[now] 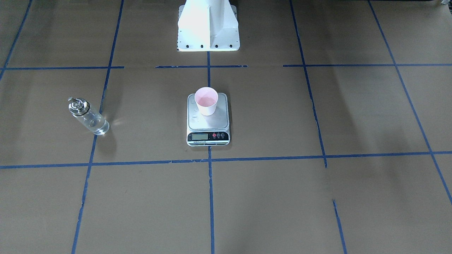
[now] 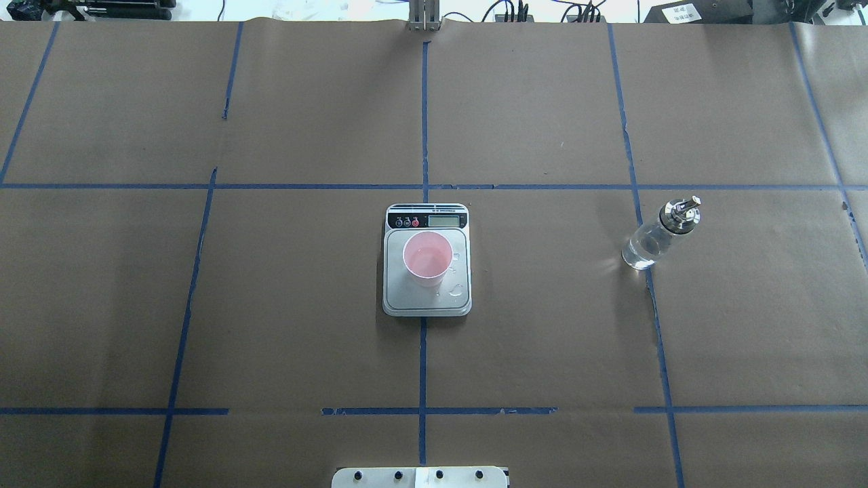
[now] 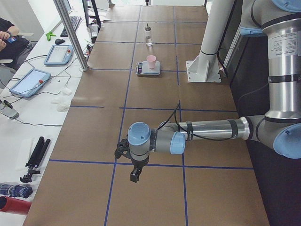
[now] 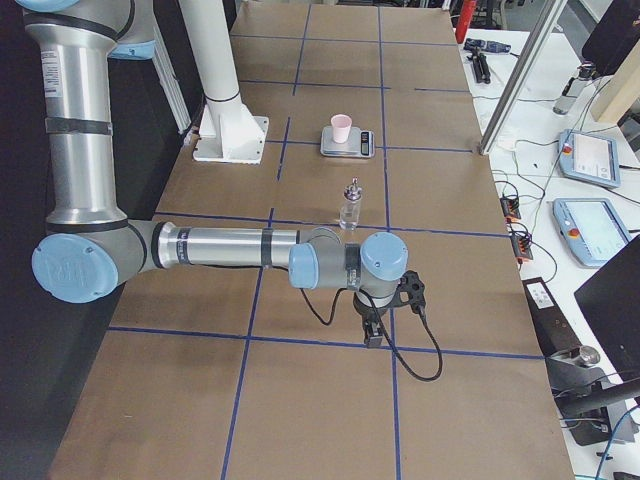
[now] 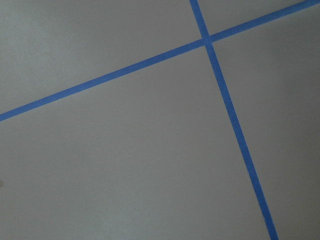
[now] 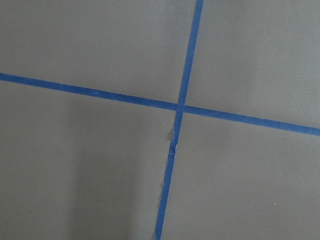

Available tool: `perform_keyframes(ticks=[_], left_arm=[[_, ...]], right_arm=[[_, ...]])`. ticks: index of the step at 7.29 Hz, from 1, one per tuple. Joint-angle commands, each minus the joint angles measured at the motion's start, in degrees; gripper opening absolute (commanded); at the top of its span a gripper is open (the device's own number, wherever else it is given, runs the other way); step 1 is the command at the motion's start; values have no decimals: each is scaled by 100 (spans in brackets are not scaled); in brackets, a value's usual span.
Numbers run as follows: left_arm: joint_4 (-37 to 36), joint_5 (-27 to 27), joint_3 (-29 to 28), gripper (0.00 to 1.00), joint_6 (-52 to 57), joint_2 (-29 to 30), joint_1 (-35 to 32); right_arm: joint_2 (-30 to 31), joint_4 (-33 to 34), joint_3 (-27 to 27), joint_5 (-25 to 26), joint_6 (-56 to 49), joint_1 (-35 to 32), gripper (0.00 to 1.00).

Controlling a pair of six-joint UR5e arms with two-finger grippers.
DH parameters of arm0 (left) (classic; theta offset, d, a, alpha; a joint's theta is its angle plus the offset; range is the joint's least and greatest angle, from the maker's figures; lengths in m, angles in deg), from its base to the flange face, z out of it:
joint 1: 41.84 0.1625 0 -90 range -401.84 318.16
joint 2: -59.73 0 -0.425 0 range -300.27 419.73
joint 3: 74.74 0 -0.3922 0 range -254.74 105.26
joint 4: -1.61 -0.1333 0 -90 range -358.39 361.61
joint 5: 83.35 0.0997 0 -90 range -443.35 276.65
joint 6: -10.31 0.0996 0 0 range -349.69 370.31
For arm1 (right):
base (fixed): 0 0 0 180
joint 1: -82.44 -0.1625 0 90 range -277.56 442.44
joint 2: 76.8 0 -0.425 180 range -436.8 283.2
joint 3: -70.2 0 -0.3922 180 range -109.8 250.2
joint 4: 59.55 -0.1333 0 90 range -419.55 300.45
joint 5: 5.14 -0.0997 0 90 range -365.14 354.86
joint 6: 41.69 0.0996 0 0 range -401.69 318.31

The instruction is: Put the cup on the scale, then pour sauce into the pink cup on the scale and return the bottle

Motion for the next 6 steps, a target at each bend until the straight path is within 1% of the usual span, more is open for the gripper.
perform_keyframes(ticks=[1,3,4,6], left_arm=[[-6,-52,-15,100,-79,0,-7],[2,-464,-94,100,-1294,-9,-7],[2,-640,-86,100,-1536,-9,-7],[63,-677,-51,100,-1504,0,1]], right_arm=[[8,-40,-20,-68,170,0,100],[8,-40,-29,-68,188,0,100],[8,-40,-20,-68,188,0,100],[-1,-40,-20,-68,188,0,100]])
